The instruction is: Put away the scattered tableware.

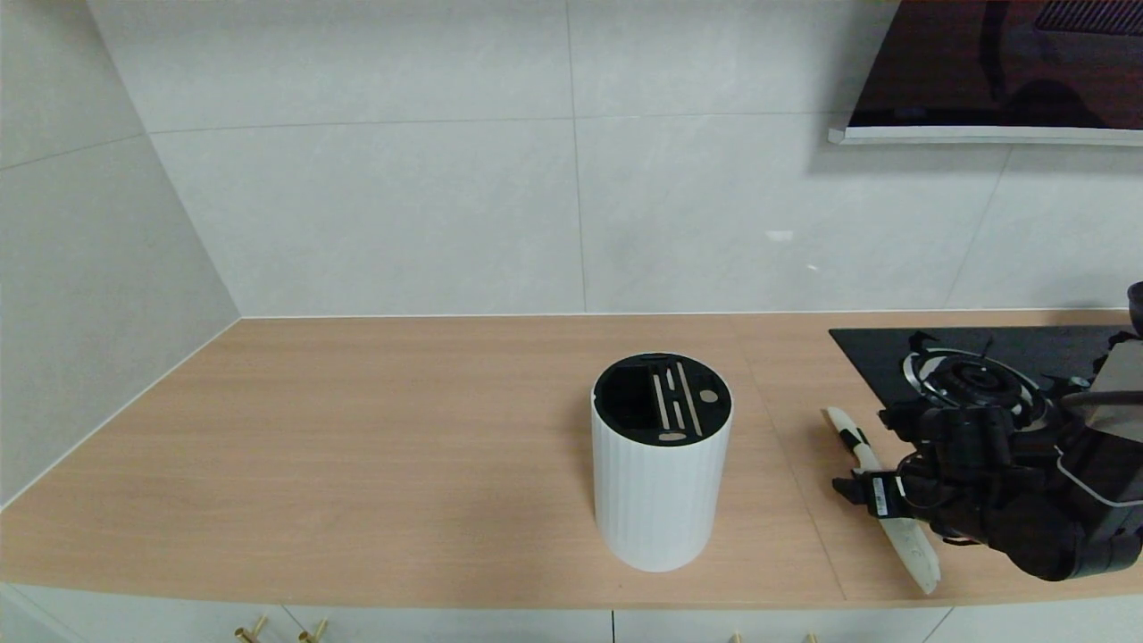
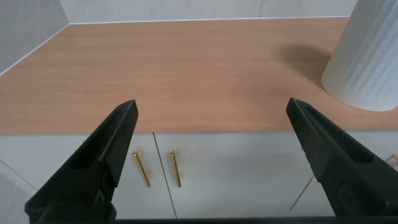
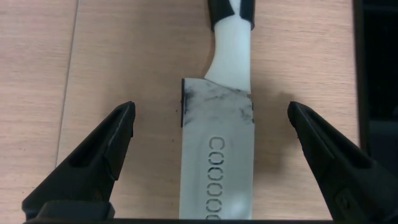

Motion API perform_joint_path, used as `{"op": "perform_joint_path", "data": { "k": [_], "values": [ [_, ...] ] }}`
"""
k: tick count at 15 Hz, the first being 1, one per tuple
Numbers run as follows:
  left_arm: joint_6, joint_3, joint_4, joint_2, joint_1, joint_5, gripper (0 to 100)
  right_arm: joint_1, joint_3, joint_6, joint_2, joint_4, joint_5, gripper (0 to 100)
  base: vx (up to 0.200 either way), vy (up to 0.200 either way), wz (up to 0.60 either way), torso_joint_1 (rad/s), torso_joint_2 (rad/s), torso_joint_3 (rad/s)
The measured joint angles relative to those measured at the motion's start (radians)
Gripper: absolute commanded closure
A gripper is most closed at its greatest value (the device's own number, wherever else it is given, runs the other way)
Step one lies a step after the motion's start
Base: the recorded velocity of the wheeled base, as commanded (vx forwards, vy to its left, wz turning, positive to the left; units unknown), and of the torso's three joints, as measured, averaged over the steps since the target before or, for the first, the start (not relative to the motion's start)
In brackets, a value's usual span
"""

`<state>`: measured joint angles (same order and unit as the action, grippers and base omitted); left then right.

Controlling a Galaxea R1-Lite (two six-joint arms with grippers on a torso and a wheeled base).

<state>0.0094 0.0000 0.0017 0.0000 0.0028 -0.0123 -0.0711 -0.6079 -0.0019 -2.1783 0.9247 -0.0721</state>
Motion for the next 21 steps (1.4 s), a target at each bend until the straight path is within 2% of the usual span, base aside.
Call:
{"op": "perform_joint_path", "data": {
  "k": [12,17,21],
  "values": [
    [-0.003,0.000,0.000,0.000,0.000,0.000,0,0.002,-0.001,0.000,0.013,-0.002,-0.016,100,0.000,0.000,0.00,0.000,0.00,0.000],
    [0.002,0.000,0.000,0.000,0.000,-0.001,0,-0.023,0.046,0.001,0.186,-0.007,-0.023,100,0.000,0.000,0.00,0.000,0.00,0.000],
    [0.004,0.000,-0.001,0.000,0.000,-0.001,0,-0.105,0.098,0.001,0.350,-0.017,-0.023,100,0.000,0.000,0.00,0.000,0.00,0.000]
  ]
}}
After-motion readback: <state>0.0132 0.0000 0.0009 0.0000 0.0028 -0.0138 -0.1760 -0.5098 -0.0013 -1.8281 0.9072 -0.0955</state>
